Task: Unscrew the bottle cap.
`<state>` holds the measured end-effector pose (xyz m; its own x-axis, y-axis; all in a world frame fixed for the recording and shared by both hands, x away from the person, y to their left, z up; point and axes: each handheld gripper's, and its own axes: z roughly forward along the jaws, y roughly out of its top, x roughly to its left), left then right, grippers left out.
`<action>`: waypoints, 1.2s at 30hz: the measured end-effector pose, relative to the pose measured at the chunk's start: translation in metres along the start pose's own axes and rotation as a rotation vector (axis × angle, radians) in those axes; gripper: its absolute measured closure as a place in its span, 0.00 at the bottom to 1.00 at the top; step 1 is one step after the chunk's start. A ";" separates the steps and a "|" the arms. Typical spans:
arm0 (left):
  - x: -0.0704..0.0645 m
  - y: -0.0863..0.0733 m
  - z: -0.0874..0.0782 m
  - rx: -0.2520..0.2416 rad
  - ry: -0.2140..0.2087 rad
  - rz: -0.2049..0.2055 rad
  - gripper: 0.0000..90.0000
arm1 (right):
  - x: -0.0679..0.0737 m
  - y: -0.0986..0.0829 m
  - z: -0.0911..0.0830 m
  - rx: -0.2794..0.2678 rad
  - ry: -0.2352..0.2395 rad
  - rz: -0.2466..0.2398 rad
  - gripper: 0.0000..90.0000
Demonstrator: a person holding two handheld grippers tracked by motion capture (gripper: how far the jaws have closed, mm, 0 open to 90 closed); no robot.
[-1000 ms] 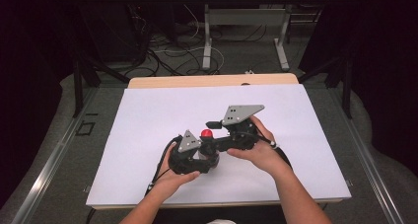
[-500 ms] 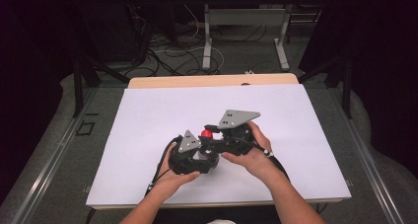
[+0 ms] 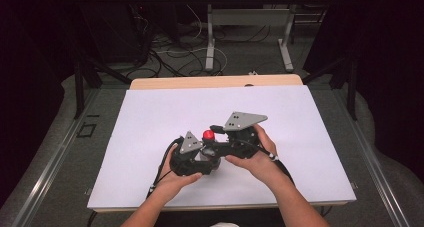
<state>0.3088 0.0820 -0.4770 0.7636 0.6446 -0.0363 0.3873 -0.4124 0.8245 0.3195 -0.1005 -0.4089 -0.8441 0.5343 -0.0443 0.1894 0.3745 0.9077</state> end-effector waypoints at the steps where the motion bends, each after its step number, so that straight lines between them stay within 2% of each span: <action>1: 0.000 0.000 0.000 -0.001 -0.003 -0.002 0.34 | 0.001 0.001 0.002 0.002 0.005 -0.027 0.67; 2: 0.000 0.000 0.000 -0.003 -0.005 -0.005 0.34 | 0.001 0.001 0.002 0.002 0.005 -0.027 0.67; 3: 0.001 0.000 -0.001 0.007 -0.007 0.008 0.34 | -0.001 0.002 0.002 0.011 0.029 -0.041 0.67; 5: 0.000 0.000 0.000 -0.004 -0.003 0.007 0.34 | -0.009 0.003 0.002 0.020 0.087 -0.061 0.67; 6: 0.000 0.000 -0.001 0.003 -0.015 0.011 0.34 | -0.014 0.004 0.001 0.022 0.127 -0.077 0.67; 7: -0.001 0.001 -0.001 0.003 -0.017 0.002 0.34 | -0.017 0.004 0.001 0.024 0.157 -0.074 0.68; 9: 0.000 0.001 -0.002 -0.003 -0.020 0.014 0.34 | -0.024 0.005 0.001 0.011 0.209 -0.080 0.68; 11: -0.001 0.002 -0.004 -0.010 -0.013 0.011 0.34 | -0.029 0.006 0.000 0.007 0.236 -0.085 0.68; 13: -0.001 0.002 -0.004 -0.017 -0.006 0.010 0.34 | -0.028 0.007 0.000 0.002 0.237 -0.089 0.67; 15: 0.000 0.002 -0.005 -0.009 -0.005 0.010 0.34 | -0.023 0.007 0.000 0.008 0.200 -0.066 0.64; 18: 0.001 0.001 -0.004 -0.003 -0.001 0.005 0.34 | -0.013 0.005 0.000 0.023 0.096 -0.049 0.58; 21: 0.001 0.001 -0.003 -0.007 0.016 0.001 0.34 | -0.001 0.001 0.000 0.005 0.016 0.015 0.56; 24: 0.001 0.001 -0.003 0.007 0.016 0.011 0.34 | 0.009 -0.002 0.003 -0.005 -0.033 0.050 0.58; 26: 0.000 0.000 -0.002 0.006 0.011 0.011 0.34 | 0.011 -0.003 0.005 -0.004 -0.072 0.050 0.61; 28: 0.000 0.000 -0.002 0.007 0.006 0.011 0.34 | 0.012 -0.003 0.006 -0.002 -0.084 0.064 0.65; 31: -0.001 0.000 -0.001 0.003 0.003 0.016 0.34 | 0.005 -0.003 0.005 0.002 -0.035 0.052 0.67; 32: -0.002 0.000 -0.001 -0.005 0.000 0.010 0.34 | 0.001 -0.002 0.004 0.004 0.001 0.050 0.67; 33: -0.002 0.000 -0.001 -0.006 -0.006 0.008 0.34 | -0.003 -0.002 0.004 0.003 0.042 0.029 0.67; 36: -0.003 0.001 -0.002 -0.003 -0.015 0.025 0.34 | -0.018 0.001 0.003 0.017 0.165 -0.015 0.67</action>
<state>0.3063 0.0810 -0.4748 0.7810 0.6241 -0.0237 0.3660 -0.4265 0.8271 0.3359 -0.1073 -0.4087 -0.9174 0.3977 0.0123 0.1832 0.3949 0.9003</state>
